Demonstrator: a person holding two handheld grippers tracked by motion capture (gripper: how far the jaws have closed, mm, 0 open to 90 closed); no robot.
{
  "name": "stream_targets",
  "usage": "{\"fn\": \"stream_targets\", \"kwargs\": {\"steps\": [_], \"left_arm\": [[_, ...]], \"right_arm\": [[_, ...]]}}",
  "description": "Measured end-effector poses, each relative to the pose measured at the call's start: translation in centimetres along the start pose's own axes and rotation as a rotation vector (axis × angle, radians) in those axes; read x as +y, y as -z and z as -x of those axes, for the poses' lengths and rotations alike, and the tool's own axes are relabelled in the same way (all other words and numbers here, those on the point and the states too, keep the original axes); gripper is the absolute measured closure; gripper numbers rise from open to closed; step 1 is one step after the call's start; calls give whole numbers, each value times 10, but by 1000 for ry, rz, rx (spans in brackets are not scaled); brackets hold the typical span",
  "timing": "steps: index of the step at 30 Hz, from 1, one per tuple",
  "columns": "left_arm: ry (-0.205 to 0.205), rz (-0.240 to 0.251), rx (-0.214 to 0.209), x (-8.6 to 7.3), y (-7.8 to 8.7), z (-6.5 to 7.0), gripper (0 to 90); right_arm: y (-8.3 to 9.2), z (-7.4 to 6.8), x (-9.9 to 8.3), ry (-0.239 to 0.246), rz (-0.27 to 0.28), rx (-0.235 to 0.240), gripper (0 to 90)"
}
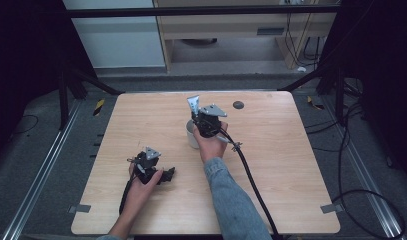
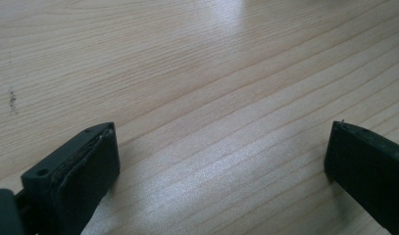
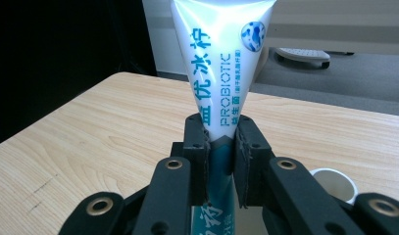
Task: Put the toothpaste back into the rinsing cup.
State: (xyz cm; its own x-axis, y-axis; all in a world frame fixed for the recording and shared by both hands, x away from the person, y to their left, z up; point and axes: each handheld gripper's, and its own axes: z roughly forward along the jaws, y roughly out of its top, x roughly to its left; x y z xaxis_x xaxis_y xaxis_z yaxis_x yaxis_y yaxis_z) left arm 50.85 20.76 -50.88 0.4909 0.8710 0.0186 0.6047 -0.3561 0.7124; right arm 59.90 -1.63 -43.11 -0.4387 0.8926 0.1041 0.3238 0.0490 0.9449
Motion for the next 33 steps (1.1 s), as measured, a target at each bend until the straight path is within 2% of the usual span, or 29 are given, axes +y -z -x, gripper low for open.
{"fn": "stream_targets", "kwargs": {"steps": [33], "left_arm": [[0,0,0,0,0,0,0]], "right_arm": [[0,7,0,-19,-20,6,742]]}}
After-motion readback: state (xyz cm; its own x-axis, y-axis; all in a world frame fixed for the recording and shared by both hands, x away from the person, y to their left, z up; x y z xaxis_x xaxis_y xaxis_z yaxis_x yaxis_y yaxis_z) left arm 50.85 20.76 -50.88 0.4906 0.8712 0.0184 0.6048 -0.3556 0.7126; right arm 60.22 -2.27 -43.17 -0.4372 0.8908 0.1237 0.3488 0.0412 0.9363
